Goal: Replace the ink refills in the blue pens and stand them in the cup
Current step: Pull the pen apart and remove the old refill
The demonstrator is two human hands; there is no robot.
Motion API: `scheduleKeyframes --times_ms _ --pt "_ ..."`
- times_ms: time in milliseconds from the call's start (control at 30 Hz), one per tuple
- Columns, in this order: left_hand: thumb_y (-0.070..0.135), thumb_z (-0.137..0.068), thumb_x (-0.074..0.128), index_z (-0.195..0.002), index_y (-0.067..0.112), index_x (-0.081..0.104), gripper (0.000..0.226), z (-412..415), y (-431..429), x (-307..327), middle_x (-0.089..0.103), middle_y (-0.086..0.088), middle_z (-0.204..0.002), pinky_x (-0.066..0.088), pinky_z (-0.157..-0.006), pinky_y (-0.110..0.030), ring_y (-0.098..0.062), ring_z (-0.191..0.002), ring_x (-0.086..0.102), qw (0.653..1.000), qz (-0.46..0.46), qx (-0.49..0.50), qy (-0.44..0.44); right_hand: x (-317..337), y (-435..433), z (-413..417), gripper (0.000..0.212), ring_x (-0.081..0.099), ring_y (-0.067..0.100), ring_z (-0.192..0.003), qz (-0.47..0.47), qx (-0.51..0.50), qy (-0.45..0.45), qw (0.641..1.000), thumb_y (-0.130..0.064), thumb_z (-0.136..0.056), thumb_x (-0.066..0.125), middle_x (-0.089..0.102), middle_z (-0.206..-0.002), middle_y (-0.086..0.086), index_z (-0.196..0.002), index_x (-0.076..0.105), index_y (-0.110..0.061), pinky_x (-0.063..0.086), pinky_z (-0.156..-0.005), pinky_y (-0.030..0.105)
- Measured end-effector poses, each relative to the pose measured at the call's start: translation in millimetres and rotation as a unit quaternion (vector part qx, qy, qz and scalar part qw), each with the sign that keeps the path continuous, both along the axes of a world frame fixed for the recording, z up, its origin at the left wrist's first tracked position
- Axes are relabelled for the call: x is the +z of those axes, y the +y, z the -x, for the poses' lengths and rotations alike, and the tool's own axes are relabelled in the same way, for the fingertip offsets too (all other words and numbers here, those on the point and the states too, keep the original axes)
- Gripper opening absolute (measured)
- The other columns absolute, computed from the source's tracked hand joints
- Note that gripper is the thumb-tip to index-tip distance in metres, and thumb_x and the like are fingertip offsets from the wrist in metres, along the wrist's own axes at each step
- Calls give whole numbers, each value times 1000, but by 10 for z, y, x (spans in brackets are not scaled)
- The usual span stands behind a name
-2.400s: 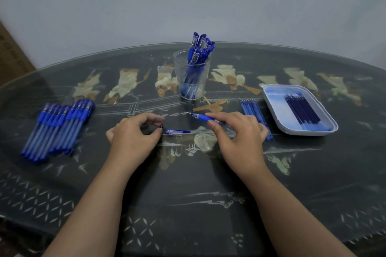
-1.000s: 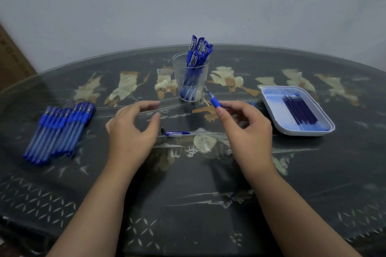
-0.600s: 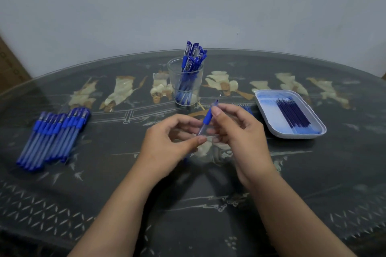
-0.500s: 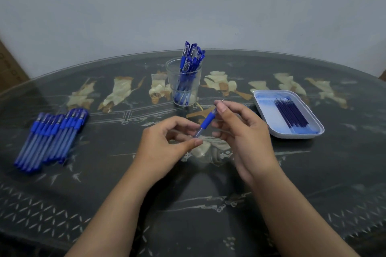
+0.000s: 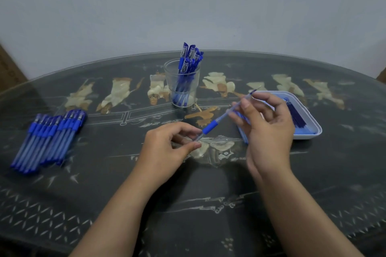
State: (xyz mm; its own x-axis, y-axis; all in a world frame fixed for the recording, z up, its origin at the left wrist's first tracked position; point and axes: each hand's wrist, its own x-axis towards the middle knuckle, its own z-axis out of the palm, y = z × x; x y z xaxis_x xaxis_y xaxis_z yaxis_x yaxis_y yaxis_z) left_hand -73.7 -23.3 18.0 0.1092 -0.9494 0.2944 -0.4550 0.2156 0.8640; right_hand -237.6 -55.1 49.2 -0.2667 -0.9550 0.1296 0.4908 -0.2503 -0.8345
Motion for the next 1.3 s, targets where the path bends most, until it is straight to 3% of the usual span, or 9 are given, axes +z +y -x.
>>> scheduleKeyframes --times_ms 133,400,467,533,600,733,833,1167,1300 --pt "5 -73 82 -91 27 74 29 52 -15 -27 69 12 -86 51 -69 -11 -5 -73 65 999 36 8 -33 45 -69 122 13 69 9 -78 2 -81 23 996 2 -87 66 71 -78 -4 -95 69 -8 57 -76 24" --pt "5 -77 78 -93 24 71 25 237 -144 -68 70 12 -88 48 -71 -9 -3 -76 66 996 57 62 19 195 -210 502 27 65 14 -80 37 -176 -1 984 7 -84 67 64 -88 0 -100 67 -15 56 -82 29" --pt "5 -78 78 -93 24 71 24 270 -162 -85 71 8 -89 49 -71 -10 -6 -77 67 993 38 76 77 173 -233 579 35 65 14 -83 24 -165 61 984 7 -81 68 65 -93 -1 -104 67 -19 56 -86 32" --pt "8 -80 77 -95 24 71 23 292 -157 -104 72 6 -89 53 -72 -16 -10 -78 69 988 22 79 128 108 -266 586 42 65 3 -80 -13 -134 171 976 6 -78 71 67 -97 -6 -105 68 -26 55 -82 22" --pt "8 -80 76 -96 24 71 23 301 -146 -116 73 5 -88 57 -71 -22 -12 -78 70 985 13 77 156 30 -322 526 43 63 -7 -75 -42 -73 294 952 2 -79 72 69 -98 -11 -105 70 -31 50 -73 11" --pt "2 -80 75 -97 16 71 23 292 -150 -116 73 -1 -86 58 -68 -22 -18 -77 72 977 12 70 200 -137 -476 340 34 61 -5 -71 -58 -12 447 893 -2 -80 74 67 -83 -15 -103 73 -26 48 -72 7" --pt "1 -79 75 -98 12 71 22 292 -160 -124 73 -2 -85 59 -68 -24 -19 -77 72 977 9 61 202 -245 -549 242 28 59 -3 -73 -47 -30 490 870 0 -79 73 63 -77 -12 -100 73 -18 45 -72 2" --pt "3 -78 76 -98 15 72 23 269 -167 -156 74 -2 -86 59 -69 -26 -20 -78 72 977 2 44 211 -435 -639 187 34 58 15 -82 -22 -69 581 811 2 -82 67 59 -82 -6 -108 64 -19 47 -78 29" --pt "1 -79 75 -97 14 71 23 283 -158 -157 74 -3 -86 58 -68 -22 -20 -78 72 976 1 39 216 -508 -657 180 34 53 10 -82 -12 -68 607 792 2 -83 65 56 -88 -8 -111 64 -17 34 -71 17"
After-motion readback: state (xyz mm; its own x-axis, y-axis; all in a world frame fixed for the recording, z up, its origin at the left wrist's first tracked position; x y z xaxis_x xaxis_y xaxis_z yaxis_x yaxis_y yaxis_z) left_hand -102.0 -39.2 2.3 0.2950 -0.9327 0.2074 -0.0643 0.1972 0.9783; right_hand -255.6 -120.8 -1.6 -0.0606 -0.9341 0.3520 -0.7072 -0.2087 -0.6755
